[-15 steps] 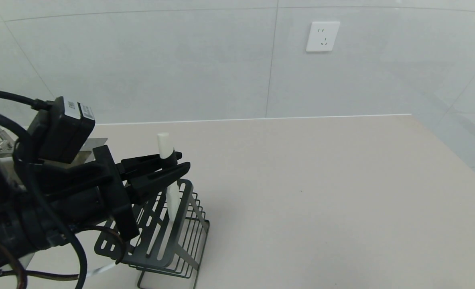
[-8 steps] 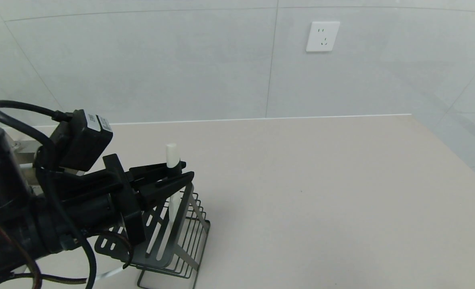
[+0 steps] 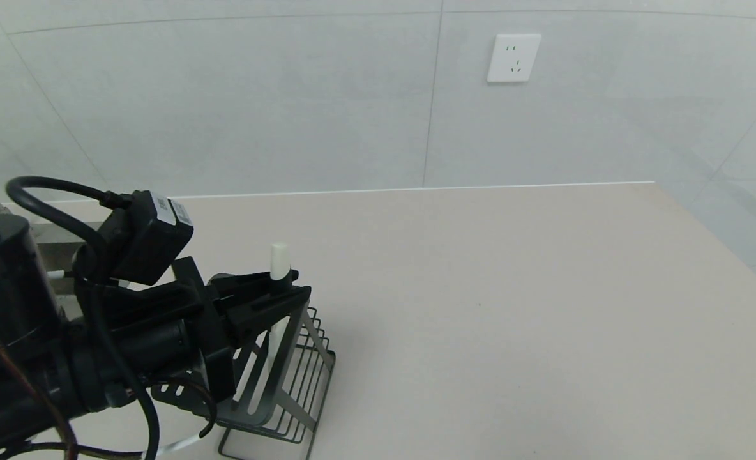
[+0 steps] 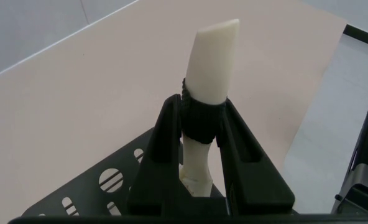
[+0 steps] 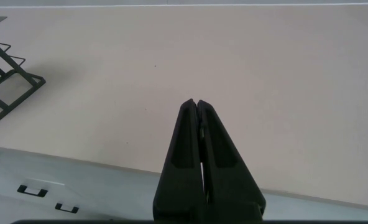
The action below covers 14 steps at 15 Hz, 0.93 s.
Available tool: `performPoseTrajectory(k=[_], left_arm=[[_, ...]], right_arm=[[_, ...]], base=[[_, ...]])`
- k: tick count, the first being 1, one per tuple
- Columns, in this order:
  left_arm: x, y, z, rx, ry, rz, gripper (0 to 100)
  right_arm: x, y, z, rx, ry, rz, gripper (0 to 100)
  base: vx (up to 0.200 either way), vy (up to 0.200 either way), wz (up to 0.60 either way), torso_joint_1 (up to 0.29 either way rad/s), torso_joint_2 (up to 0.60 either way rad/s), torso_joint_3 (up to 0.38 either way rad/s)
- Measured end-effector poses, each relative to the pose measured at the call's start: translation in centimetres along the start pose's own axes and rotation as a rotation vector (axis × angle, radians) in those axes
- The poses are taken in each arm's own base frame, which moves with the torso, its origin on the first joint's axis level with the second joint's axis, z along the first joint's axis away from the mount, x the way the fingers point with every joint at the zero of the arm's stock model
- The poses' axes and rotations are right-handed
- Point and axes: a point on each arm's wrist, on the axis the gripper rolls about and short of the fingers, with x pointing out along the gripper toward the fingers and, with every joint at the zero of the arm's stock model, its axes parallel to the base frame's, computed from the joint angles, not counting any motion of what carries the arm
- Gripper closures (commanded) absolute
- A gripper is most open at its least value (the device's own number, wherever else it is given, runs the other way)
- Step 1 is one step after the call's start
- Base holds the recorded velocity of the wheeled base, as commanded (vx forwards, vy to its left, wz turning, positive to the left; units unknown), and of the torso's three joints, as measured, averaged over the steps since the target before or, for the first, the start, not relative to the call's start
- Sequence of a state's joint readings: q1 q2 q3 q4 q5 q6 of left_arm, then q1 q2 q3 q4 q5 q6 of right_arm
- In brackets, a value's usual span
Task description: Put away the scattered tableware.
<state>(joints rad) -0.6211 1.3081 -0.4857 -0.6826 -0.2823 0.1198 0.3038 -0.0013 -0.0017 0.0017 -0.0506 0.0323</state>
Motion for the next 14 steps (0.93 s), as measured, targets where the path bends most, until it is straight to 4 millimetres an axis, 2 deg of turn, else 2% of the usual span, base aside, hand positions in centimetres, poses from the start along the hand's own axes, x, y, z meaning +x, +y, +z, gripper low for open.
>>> performPoseTrajectory(k=[5, 6, 14], left_arm=[[-0.03, -0.09, -0.6, -0.005, 0.021, -0.006, 100], [-0.07, -0.14, -0.8, -0.007, 0.029, -0.009, 0], [-0.2, -0.18, -0.92, -0.001, 0.03, -0.01, 0]], right_arm=[[0.0, 0.0, 0.0, 0.0, 0.0, 0.0, 100], [0.0, 0.0, 0.0, 0.0, 0.0, 0.0, 100], [0.0, 0.0, 0.0, 0.0, 0.0, 0.0, 100]], base=[[0.0, 0.0, 0.0, 0.0, 0.0, 0.0], [0.0, 0.0, 0.0, 0.0, 0.0, 0.0], [0.0, 0.0, 0.0, 0.0, 0.0, 0.0]])
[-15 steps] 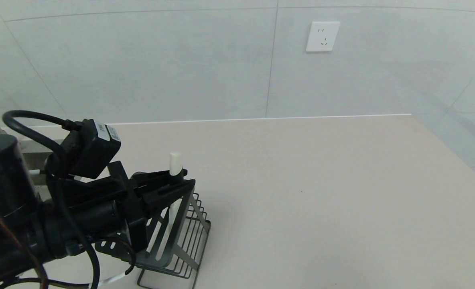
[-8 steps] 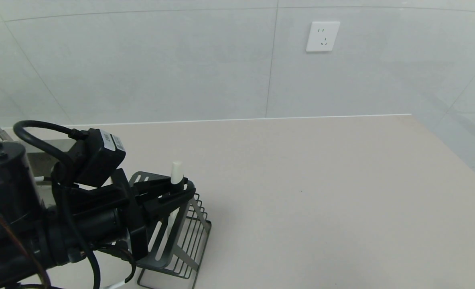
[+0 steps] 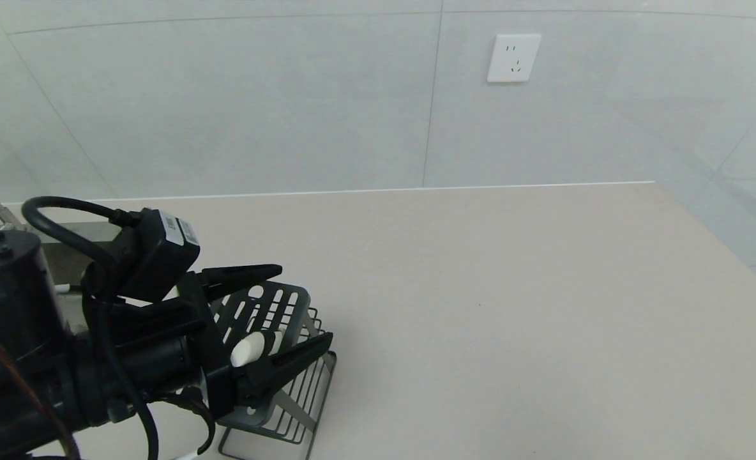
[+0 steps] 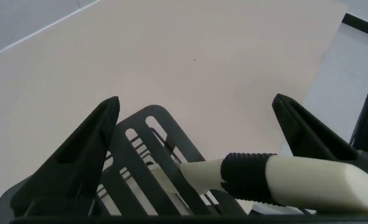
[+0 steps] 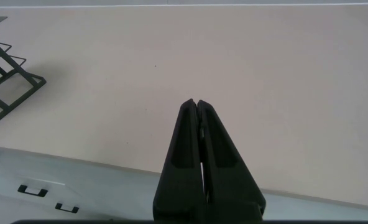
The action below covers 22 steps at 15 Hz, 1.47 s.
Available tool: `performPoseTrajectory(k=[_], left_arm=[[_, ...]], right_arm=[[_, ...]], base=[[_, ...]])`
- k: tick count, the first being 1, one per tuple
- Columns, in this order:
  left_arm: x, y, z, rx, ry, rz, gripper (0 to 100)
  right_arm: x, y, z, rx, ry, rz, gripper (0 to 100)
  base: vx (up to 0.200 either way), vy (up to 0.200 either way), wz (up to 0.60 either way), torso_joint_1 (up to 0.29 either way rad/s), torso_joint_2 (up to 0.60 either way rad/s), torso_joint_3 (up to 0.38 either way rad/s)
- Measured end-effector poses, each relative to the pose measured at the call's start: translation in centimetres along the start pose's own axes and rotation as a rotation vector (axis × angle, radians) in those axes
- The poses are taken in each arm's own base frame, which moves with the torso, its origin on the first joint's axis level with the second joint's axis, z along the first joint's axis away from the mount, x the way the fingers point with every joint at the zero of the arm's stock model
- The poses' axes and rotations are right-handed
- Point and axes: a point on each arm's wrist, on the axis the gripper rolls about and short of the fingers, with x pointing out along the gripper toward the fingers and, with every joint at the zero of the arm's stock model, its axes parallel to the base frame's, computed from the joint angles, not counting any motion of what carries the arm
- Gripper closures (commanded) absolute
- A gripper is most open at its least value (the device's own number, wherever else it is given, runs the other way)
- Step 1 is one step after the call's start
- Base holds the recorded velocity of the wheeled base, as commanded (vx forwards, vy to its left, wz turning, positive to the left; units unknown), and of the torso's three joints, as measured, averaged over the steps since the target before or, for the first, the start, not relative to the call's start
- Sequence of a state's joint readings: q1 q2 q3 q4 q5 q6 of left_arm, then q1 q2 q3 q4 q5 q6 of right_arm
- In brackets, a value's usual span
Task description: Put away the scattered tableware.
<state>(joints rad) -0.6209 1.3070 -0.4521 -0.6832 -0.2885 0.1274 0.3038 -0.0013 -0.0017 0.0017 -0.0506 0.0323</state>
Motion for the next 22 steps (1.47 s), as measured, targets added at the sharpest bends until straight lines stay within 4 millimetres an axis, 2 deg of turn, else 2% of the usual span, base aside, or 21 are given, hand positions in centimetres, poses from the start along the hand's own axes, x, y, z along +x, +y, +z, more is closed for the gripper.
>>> performPoseTrajectory(k=[2, 4, 5, 7, 8, 9, 11, 13, 15, 18, 22], left_arm=[[-0.5, 0.0, 0.4, 0.01, -0.025, 0.0, 0], [-1.4, -0.3, 1.7, 0.043, -0.095, -0.049, 0], [-2.1, -0.4, 3.1, 0.085, -0.162, -0.079, 0], [-4.4, -0.6, 7.7, 0.171, -0.355, -0.088, 0], [-5.8, -0.6, 9.8, 0.16, -0.439, -0.075, 0], [-7.1, -0.3, 11.1, 0.118, -0.495, -0.048, 0], [-9.3, 0.9, 11.7, 0.047, -0.57, 0.064, 0], [-11.2, 1.0, 10.9, 0.083, -0.675, 0.155, 0], [-12.4, 0.3, 8.4, 0.131, -0.685, 0.221, 0], [-15.0, -1.8, 3.3, 0.163, -0.626, 0.375, 0], [-17.0, -5.5, -5.2, 0.028, -0.423, 0.493, 0]], right_arm=[[0.0, 0.0, 0.0, 0.0, 0.0, 0.001, 100], [0.0, 0.0, 0.0, 0.0, 0.0, 0.001, 100], [0.0, 0.0, 0.0, 0.0, 0.0, 0.001, 100], [0.0, 0.0, 0.0, 0.0, 0.0, 0.0, 100], [0.0, 0.0, 0.0, 0.0, 0.0, 0.0, 100], [0.0, 0.0, 0.0, 0.0, 0.0, 0.0, 100], [0.0, 0.0, 0.0, 0.002, -0.001, -0.001, 100], [0.0, 0.0, 0.0, 0.008, -0.001, -0.001, 100], [0.0, 0.0, 0.0, 0.025, -0.002, -0.003, 100], [0.0, 0.0, 0.0, 0.034, -0.003, -0.002, 100], [0.0, 0.0, 0.0, 0.035, -0.003, -0.005, 100]], base=[[0.0, 0.0, 0.0, 0.0, 0.0, 0.0], [0.0, 0.0, 0.0, 0.0, 0.0, 0.0], [0.0, 0.0, 0.0, 0.0, 0.0, 0.0], [0.0, 0.0, 0.0, 0.0, 0.0, 0.0], [0.0, 0.0, 0.0, 0.0, 0.0, 0.0], [0.0, 0.0, 0.0, 0.0, 0.0, 0.0], [0.0, 0.0, 0.0, 0.0, 0.0, 0.0], [0.0, 0.0, 0.0, 0.0, 0.0, 0.0], [0.0, 0.0, 0.0, 0.0, 0.0, 0.0], [0.0, 0.0, 0.0, 0.0, 0.0, 0.0], [0.0, 0.0, 0.0, 0.0, 0.0, 0.0]])
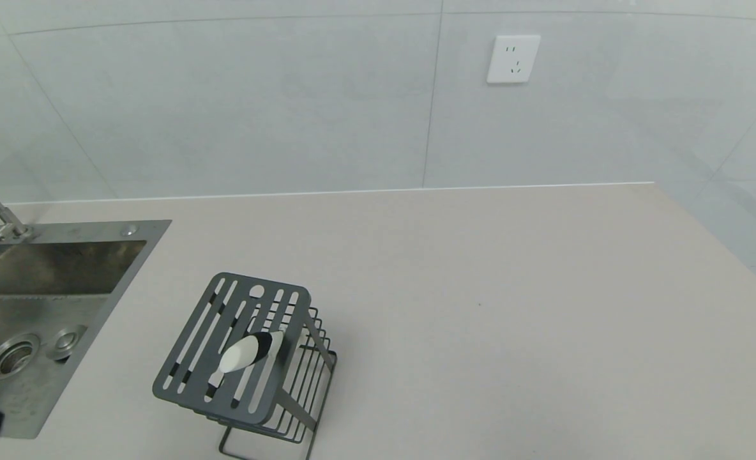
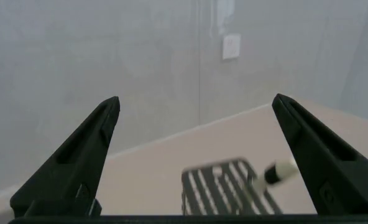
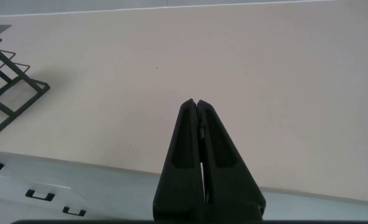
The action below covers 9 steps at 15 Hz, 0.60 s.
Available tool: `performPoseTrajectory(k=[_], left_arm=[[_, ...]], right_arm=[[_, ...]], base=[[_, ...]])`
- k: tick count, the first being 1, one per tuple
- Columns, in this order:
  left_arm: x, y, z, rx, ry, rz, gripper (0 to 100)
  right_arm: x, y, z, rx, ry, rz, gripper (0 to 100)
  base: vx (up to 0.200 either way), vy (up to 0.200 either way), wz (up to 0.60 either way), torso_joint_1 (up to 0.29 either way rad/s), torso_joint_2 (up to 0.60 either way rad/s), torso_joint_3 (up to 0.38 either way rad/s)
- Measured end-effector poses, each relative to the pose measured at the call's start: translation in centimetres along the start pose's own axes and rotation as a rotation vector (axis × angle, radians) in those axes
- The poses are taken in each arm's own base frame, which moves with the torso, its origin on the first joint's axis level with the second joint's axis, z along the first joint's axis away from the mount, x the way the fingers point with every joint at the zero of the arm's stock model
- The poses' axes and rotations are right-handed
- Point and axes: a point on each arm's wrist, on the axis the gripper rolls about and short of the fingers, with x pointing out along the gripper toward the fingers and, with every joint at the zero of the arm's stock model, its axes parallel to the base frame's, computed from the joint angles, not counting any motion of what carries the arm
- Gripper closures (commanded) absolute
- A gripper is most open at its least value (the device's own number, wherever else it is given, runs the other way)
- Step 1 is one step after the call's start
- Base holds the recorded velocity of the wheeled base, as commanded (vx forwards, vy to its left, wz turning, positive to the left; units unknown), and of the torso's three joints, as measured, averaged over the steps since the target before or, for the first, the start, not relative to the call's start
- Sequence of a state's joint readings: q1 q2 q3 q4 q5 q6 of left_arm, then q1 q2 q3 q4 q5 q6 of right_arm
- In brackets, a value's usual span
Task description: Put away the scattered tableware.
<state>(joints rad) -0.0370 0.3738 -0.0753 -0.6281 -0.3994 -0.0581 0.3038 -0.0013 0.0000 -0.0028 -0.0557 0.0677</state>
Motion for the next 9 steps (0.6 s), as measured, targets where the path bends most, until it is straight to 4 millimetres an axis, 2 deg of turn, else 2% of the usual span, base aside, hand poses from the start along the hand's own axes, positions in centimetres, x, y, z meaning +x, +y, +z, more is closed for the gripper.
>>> performPoseTrajectory(k=[2, 3, 5, 9], left_arm=[[-2.7, -0.8, -4.1, -0.064, 0.217, 0.056, 0], [-3.7, -1.0, -5.7, -0.062, 0.298, 0.145, 0], [-4.8, -0.9, -6.9, 0.017, 0.342, 0.354, 0], [-5.3, -1.0, -7.4, -0.01, 0.316, 0.405, 0]], right_arm=[[0.0, 0.0, 0.0, -0.001, 0.0, 0.0, 100], [0.0, 0.0, 0.0, -0.01, 0.002, 0.001, 100], [0.0, 0.0, 0.0, -0.037, 0.005, 0.005, 100], [0.0, 0.0, 0.0, -0.042, 0.005, 0.007, 100]], base=[[0.0, 0.0, 0.0, 0.0, 0.0, 0.0], [0.0, 0.0, 0.0, 0.0, 0.0, 0.0], [0.0, 0.0, 0.0, 0.0, 0.0, 0.0], [0.0, 0.0, 0.0, 0.0, 0.0, 0.0]])
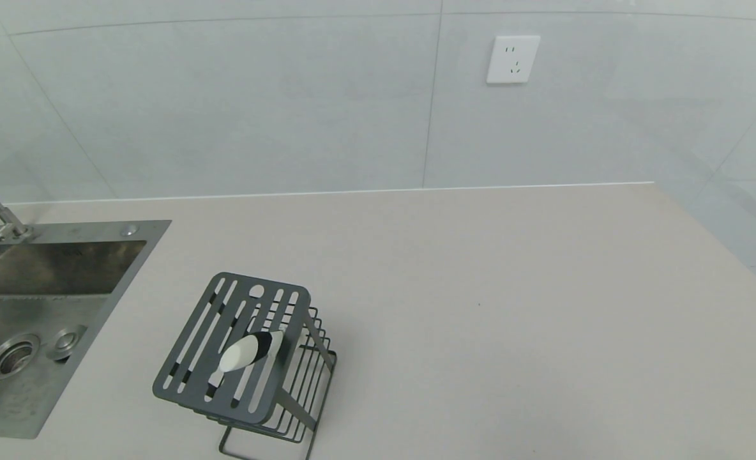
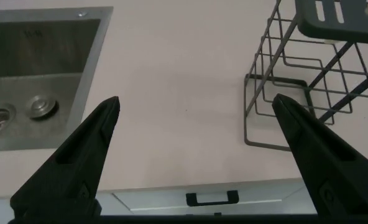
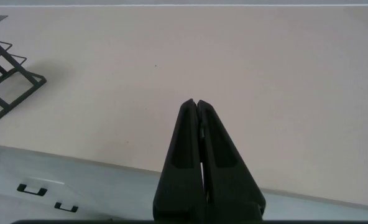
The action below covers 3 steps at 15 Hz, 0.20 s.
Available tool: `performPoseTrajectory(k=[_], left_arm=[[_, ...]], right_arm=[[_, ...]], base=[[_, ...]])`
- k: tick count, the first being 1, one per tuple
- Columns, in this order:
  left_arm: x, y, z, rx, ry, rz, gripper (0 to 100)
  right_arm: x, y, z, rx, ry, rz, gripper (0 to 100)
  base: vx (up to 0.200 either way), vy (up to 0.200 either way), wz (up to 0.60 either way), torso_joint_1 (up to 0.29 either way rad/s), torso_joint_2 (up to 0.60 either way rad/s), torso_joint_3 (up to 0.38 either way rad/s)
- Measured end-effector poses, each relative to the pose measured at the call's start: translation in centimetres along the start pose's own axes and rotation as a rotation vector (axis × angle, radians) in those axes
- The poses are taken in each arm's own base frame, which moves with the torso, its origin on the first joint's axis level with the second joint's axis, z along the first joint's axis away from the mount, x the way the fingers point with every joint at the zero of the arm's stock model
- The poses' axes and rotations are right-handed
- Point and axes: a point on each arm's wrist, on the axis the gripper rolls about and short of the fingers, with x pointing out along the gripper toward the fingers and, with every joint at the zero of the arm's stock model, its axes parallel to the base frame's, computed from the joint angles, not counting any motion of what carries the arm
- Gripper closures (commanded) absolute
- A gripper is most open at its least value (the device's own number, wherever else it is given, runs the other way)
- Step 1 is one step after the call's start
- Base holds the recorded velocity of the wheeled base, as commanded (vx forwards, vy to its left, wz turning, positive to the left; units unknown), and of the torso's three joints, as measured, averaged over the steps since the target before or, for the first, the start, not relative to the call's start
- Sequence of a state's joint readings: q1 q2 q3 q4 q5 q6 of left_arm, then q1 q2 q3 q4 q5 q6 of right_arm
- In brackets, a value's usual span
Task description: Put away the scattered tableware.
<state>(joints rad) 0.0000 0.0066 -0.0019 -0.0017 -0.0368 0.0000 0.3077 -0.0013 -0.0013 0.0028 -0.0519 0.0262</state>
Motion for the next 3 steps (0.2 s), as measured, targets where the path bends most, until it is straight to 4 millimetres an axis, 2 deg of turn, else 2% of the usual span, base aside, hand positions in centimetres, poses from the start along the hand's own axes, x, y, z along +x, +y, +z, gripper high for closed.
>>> performPoseTrajectory(k=[3], left_arm=[[-0.05, 0.0, -0.05, 0.0, -0.006, -0.001, 0]], right_arm=[[0.0, 0.0, 0.01, 0.0, 0.0, 0.0, 100]], base=[[0.0, 0.0, 0.0, 0.0, 0.0, 0.0]])
